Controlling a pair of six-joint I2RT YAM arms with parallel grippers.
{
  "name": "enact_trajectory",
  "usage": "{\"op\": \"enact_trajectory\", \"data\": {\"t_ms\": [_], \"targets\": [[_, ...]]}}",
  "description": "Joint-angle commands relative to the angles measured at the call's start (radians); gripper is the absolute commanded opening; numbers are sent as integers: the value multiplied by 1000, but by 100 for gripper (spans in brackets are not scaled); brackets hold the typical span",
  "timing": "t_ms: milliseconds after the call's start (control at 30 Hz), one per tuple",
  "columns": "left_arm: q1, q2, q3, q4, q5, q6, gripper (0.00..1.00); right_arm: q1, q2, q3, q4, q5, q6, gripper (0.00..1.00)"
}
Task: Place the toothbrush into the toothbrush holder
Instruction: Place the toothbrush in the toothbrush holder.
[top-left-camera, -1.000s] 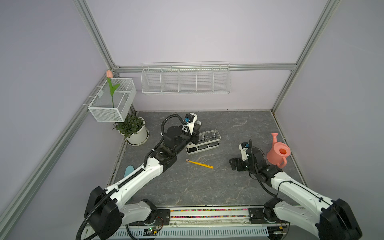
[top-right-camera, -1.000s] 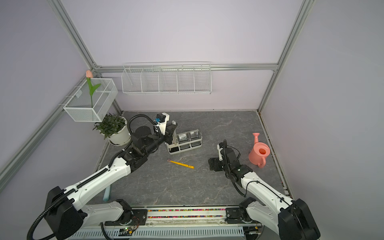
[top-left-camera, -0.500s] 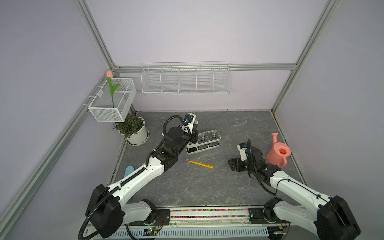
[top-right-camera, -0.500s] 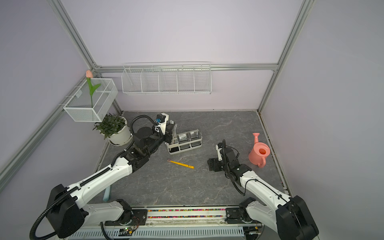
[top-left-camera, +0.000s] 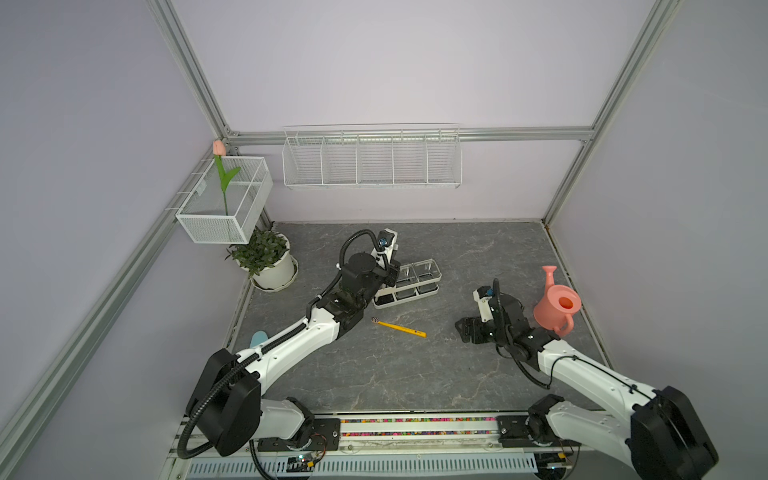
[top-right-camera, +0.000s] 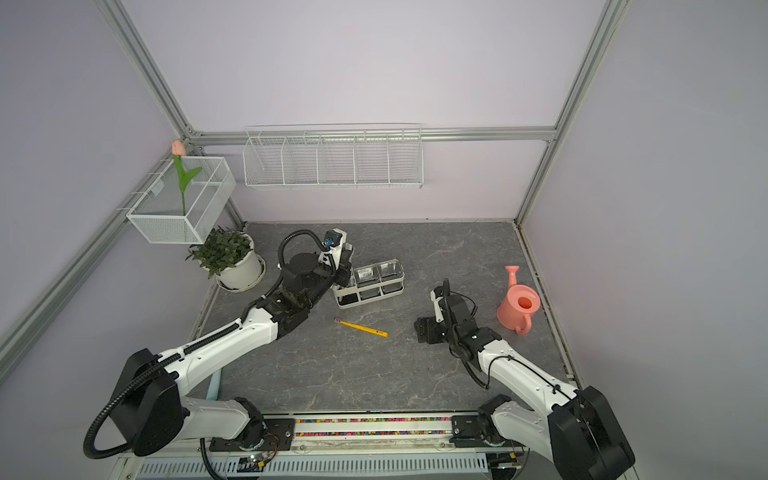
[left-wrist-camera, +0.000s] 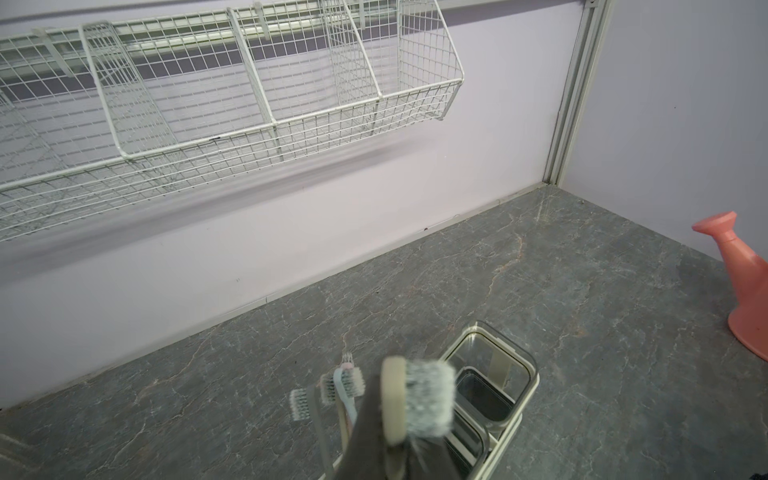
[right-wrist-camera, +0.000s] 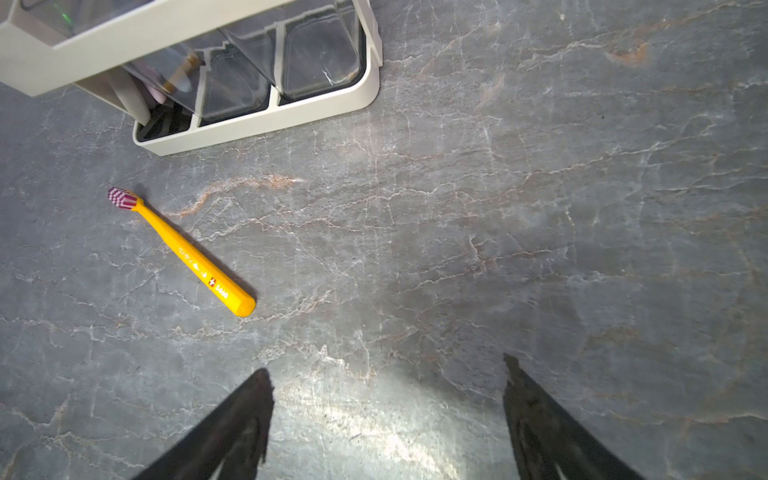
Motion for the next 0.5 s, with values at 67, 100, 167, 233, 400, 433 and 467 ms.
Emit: {"op": "enact_trajectory", "data": {"t_ms": [67, 100, 167, 233, 400, 433, 467], "targets": [[7, 19, -13, 65, -15, 26, 0, -8, 18, 11, -3, -20, -19, 89], [8, 20, -13, 68, -16, 27, 0, -7, 22, 13, -3, -23, -18, 89], [10, 25, -13, 77, -15, 30, 0, -7, 29, 15, -1, -26, -19, 89], [13, 27, -16, 86, -15, 33, 0, -7, 37, 20, -3, -28, -19, 89], [28, 32, -25, 100, -36, 28, 0, -8, 44, 22, -3, -33, -19, 89], [33, 36, -29, 104, -41, 21, 0, -9, 45, 22, -3, -32, -19, 89], [37, 39, -35, 113, -39, 16, 0, -8, 48, 24, -3, -33, -17, 89]]}}
